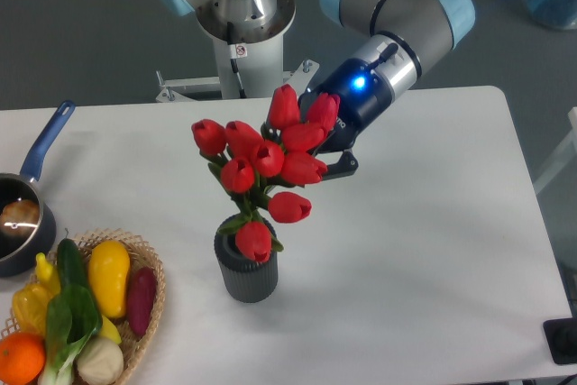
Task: Pick up the flowers from the vase
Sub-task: 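Lift the gripped tulips up out of the grey vase, then carry the tulip bouquet away from the vase and hold it aloft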
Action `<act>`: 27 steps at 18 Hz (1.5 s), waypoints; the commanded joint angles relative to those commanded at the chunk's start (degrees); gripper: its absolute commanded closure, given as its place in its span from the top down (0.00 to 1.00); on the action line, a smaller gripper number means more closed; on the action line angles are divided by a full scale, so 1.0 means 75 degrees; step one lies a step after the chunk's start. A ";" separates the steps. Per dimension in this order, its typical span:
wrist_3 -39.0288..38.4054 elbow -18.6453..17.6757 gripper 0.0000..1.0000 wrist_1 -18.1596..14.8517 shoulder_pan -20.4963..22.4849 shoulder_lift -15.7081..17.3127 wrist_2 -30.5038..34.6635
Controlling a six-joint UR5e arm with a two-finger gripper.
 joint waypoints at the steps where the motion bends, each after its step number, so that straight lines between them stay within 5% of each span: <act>1: -0.0082 0.0059 0.16 0.0000 0.0012 0.0000 0.0000; 15: 0.0140 0.0259 0.14 0.0070 0.1382 -0.0456 0.0116; 21: 0.0959 -0.0023 0.13 0.0059 0.1617 -0.0702 0.1778; 27: 0.1218 0.0199 0.13 0.0059 0.1652 -0.0949 0.3735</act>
